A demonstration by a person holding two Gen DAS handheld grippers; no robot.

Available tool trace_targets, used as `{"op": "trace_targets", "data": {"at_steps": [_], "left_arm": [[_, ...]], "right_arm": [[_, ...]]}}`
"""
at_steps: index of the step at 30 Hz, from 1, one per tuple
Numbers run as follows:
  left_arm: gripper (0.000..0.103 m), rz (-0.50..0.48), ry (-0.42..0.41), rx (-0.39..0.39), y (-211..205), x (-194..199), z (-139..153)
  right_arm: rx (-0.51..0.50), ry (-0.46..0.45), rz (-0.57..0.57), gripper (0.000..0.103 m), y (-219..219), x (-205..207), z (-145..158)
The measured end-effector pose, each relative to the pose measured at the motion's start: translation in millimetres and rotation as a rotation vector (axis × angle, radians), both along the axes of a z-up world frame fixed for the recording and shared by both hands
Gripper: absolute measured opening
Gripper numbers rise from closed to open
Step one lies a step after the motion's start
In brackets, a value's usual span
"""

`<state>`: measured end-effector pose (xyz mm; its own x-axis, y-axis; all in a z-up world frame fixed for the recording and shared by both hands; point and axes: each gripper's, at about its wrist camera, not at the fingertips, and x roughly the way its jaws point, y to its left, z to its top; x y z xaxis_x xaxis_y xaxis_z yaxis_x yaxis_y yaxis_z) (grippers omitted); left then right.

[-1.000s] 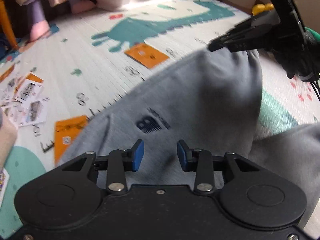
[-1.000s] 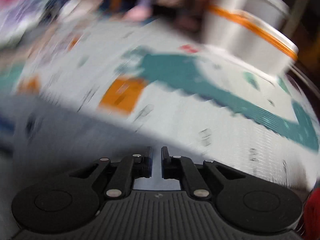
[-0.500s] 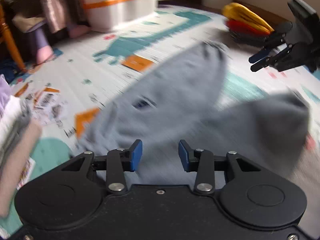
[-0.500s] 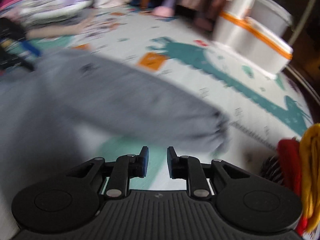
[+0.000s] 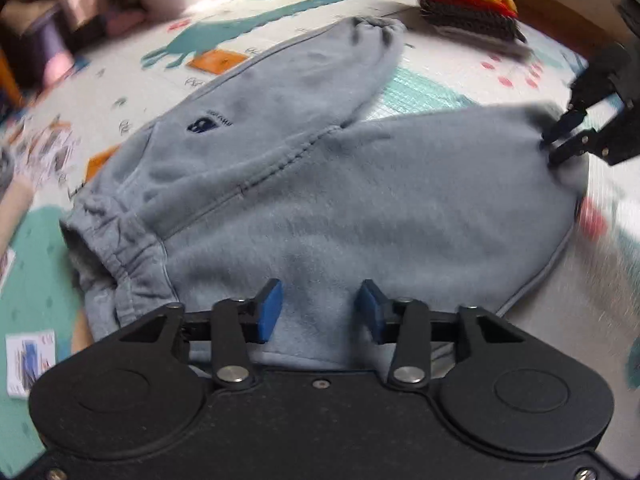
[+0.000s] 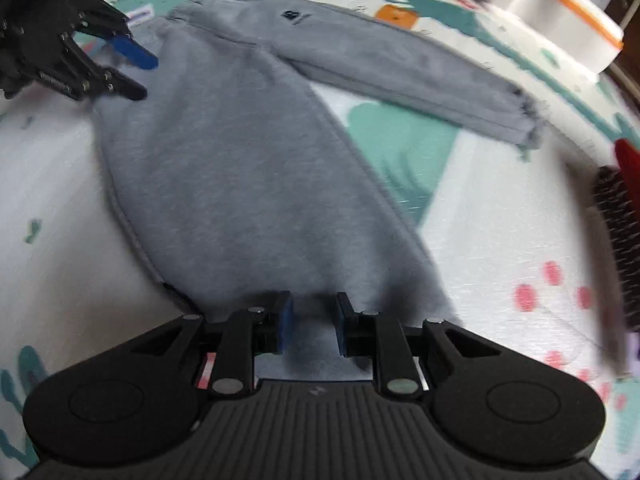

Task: Fold clothes

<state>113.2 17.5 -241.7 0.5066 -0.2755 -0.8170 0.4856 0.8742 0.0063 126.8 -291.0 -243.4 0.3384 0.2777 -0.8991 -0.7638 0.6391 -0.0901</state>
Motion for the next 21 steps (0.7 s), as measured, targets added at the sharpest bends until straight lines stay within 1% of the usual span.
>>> {"op": "trace_targets", "data": {"at_steps": [1,3,5,7,8,10,11,13,15,18,21], "left_arm": [[0.036,0.009,-0.014,-0.028,1.3,-3.2,6.3],[0.036,-0.020,-0.039,-0.065,-0.3,-14.6,17.2],[0.036,-0.061,-0.053,-0.038,-9.7,-23.3,16.8],[0.037,-0.077,-0.023,0.017,-18.1,-24.5,6.2],[0.036,-0.069,-0.025,0.034,-17.9,-25.5,5.3],[0.036,-0.086,-0.056,0.000,-12.6,-33.7,18.4],[0.040,-0.099,-0.072,-0.020,-9.7,-38.8,26.7],[0.043,-0.123,-0.107,0.001,-1.6,-50.3,37.1],[0.043,-0.143,-0.124,0.063,7.5,-58.8,34.8],[0.043,-0.159,-0.140,0.171,22.6,-73.6,27.6],[0.043,-0.182,-0.155,0.282,34.5,-84.0,17.6]], "right_arm": [[0.003,-0.023,-0.017,0.023,-3.2,-1.2,6.2],[0.023,-0.051,-0.036,0.024,-15.6,-6.5,16.7],[0.014,-0.097,-0.017,0.026,-24.9,-13.4,21.4],[0.001,-0.132,0.039,0.026,-30.0,-23.3,22.3],[-0.005,-0.149,0.072,0.028,-31.9,-28.3,22.0],[-0.008,-0.175,0.143,0.033,-33.5,-40.6,21.6],[-0.008,-0.187,0.179,0.035,-33.7,-47.4,22.2],[-0.018,-0.215,0.261,0.039,-32.7,-63.4,20.7],[-0.058,-0.254,0.319,0.039,-31.0,-74.0,14.4],[-0.113,-0.304,0.355,0.038,-32.1,-82.4,3.4],[-0.136,-0.315,0.372,0.039,-33.0,-81.1,-5.7]]}}
